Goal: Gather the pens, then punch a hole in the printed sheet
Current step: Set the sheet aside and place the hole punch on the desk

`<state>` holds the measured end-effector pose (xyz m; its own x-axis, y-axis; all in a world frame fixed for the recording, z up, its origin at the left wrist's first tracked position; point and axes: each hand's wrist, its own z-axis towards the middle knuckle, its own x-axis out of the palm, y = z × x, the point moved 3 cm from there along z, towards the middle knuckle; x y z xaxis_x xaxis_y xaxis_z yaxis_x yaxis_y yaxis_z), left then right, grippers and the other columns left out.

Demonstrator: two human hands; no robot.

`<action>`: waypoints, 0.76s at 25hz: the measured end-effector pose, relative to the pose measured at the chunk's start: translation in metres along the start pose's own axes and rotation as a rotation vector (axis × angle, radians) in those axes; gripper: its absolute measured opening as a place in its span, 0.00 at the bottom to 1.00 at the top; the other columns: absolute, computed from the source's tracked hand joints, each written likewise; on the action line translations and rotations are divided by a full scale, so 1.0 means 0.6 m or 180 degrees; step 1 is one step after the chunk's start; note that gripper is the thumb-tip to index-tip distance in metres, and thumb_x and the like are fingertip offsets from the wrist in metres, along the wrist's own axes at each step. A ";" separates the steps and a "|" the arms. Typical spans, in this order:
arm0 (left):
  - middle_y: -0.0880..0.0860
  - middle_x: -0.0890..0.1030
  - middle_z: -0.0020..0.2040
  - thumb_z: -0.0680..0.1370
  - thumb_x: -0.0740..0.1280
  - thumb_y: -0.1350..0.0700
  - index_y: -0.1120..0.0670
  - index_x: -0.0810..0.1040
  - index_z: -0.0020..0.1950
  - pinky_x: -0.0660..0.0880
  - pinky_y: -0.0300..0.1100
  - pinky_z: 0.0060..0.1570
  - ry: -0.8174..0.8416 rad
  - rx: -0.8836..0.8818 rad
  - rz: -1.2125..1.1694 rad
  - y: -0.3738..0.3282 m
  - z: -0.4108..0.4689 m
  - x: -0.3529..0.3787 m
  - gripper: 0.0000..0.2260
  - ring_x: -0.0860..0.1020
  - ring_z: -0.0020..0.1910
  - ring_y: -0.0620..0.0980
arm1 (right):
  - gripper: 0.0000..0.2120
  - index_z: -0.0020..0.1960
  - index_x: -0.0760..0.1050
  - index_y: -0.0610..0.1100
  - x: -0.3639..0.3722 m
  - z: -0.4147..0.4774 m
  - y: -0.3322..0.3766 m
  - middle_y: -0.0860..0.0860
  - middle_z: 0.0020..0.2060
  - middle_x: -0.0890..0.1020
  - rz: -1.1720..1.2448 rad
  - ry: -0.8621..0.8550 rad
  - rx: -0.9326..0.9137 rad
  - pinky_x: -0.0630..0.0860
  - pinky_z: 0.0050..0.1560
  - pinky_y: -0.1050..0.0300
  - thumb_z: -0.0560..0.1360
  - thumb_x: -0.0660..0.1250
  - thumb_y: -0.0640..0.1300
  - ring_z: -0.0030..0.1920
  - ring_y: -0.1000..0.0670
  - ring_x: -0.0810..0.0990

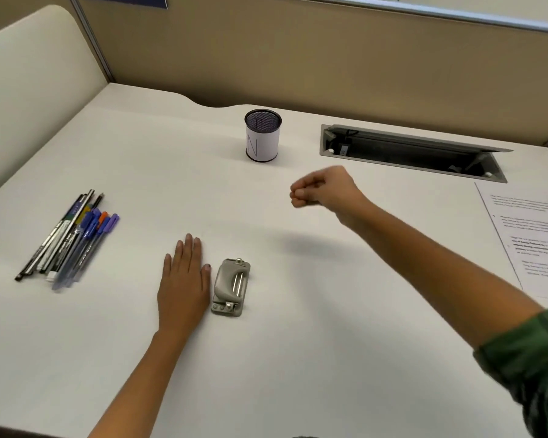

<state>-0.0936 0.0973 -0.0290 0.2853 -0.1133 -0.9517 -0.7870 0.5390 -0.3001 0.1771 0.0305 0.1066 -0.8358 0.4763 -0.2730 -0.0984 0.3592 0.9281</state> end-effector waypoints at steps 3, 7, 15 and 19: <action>0.59 0.61 0.76 0.79 0.44 0.50 0.61 0.59 0.75 0.57 0.54 0.73 -0.0096 0.0006 0.0094 -0.003 -0.002 -0.001 0.27 0.61 0.74 0.58 | 0.06 0.48 0.78 0.26 0.013 0.085 0.071 0.40 0.36 0.80 -0.0417 -0.0180 -0.0230 0.82 0.38 0.62 0.72 0.67 0.25 0.26 0.51 0.80; 0.57 0.61 0.76 0.79 0.45 0.51 0.60 0.59 0.75 0.57 0.51 0.73 -0.0162 -0.0009 0.0040 -0.001 -0.002 -0.002 0.26 0.61 0.74 0.56 | 0.07 0.49 0.79 0.26 0.039 0.212 0.154 0.38 0.41 0.82 -0.0943 -0.0558 -0.0450 0.82 0.35 0.62 0.72 0.67 0.25 0.23 0.52 0.78; 0.54 0.59 0.77 0.80 0.47 0.51 0.57 0.58 0.76 0.51 0.48 0.73 -0.0173 -0.0017 -0.0046 0.003 0.000 -0.001 0.25 0.58 0.76 0.52 | 0.12 0.55 0.78 0.31 0.088 0.386 0.169 0.39 0.32 0.82 -0.2674 -0.0878 -0.0352 0.79 0.57 0.48 0.72 0.65 0.31 0.45 0.41 0.81; 0.55 0.60 0.76 0.79 0.47 0.52 0.58 0.59 0.75 0.53 0.49 0.72 -0.0145 -0.0018 -0.0029 0.004 0.003 -0.004 0.25 0.59 0.75 0.53 | 0.11 0.54 0.80 0.35 0.094 0.400 0.164 0.41 0.53 0.82 -0.2652 -0.0918 -0.0359 0.79 0.55 0.47 0.72 0.67 0.34 0.54 0.41 0.82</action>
<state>-0.0950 0.1004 -0.0273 0.3170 -0.0802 -0.9450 -0.7873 0.5334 -0.3093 0.2501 0.2854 0.1219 -0.3018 0.2845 -0.9099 -0.6794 0.6053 0.4146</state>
